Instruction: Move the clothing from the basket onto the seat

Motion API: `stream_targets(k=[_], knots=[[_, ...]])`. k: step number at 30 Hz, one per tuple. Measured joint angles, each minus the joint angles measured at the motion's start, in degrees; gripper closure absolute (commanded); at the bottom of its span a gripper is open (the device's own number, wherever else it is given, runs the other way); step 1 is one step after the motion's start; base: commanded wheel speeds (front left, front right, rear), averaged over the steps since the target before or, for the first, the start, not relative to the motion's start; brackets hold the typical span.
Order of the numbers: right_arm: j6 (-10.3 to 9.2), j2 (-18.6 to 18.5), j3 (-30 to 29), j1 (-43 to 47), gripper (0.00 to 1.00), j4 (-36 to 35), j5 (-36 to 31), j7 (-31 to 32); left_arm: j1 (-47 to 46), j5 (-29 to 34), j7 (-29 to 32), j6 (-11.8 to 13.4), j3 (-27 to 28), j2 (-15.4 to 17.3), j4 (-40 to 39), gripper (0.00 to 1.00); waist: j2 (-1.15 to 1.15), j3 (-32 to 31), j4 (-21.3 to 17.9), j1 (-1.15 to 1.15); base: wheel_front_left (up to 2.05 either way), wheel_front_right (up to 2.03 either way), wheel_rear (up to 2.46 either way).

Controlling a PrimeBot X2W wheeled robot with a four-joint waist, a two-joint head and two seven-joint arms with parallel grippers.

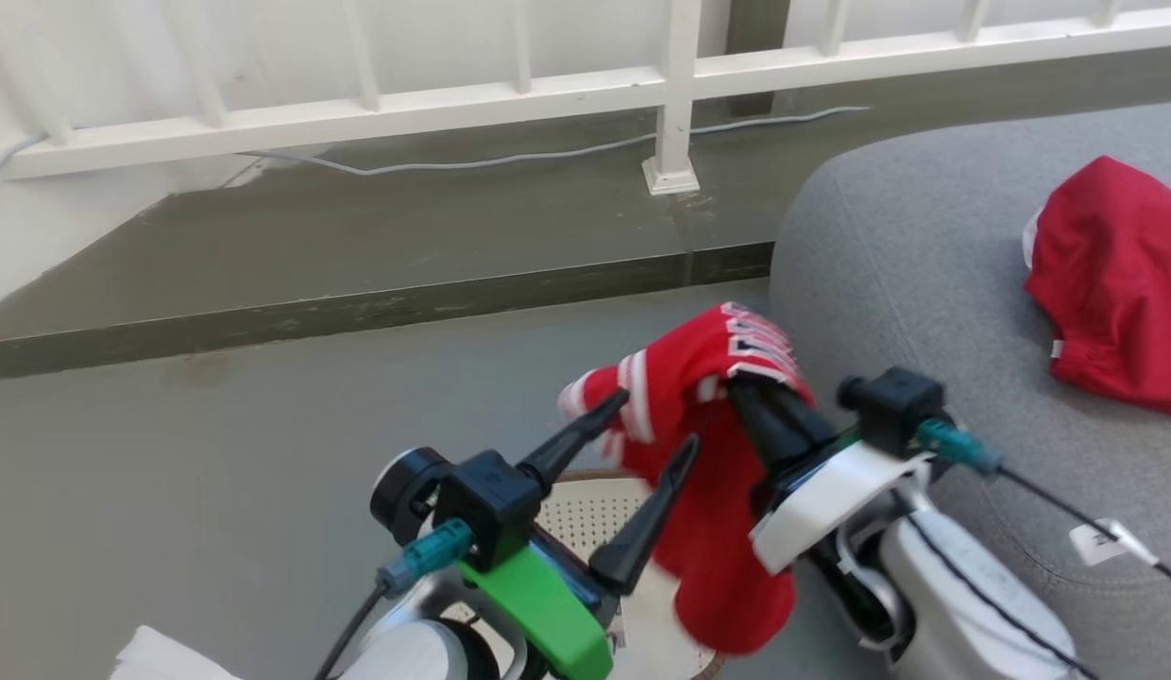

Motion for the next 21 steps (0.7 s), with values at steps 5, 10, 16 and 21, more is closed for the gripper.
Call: stream_targets(k=[5, 10, 16, 21], knots=[[-1.65, -1.9, -3.6, -0.8, 1.00, 1.2, 0.0, -0.7, 0.7, 0.5, 0.9, -0.1, -1.5, 1.4, 0.0, 0.00, 0.00, 0.6, -1.6, 0.00, 0.00, 0.00, 0.00], [-2.99, -3.6, -6.6, -0.8, 1.00, 2.0, 0.7, -1.2, 2.0, 2.2, 1.6, -0.1, -2.6, 1.9, -0.2, 0.00, 0.00, 1.3, -3.5, 0.00, 0.00, 0.00, 0.00], [-4.81, -4.9, -9.8, -0.8, 1.00, 2.1, 1.5, -1.7, 2.3, 2.9, 2.4, 0.0, -2.7, 2.3, -1.6, 0.00, 0.00, 3.4, -6.2, 0.00, 0.00, 0.00, 0.00], [-5.50, -5.1, -11.2, -0.8, 1.00, 2.1, 2.0, -2.2, 2.3, 3.5, 2.7, 0.0, -2.7, 2.7, -2.0, 0.00, 0.00, 5.2, -8.6, 0.00, 0.00, 0.00, 0.00]])
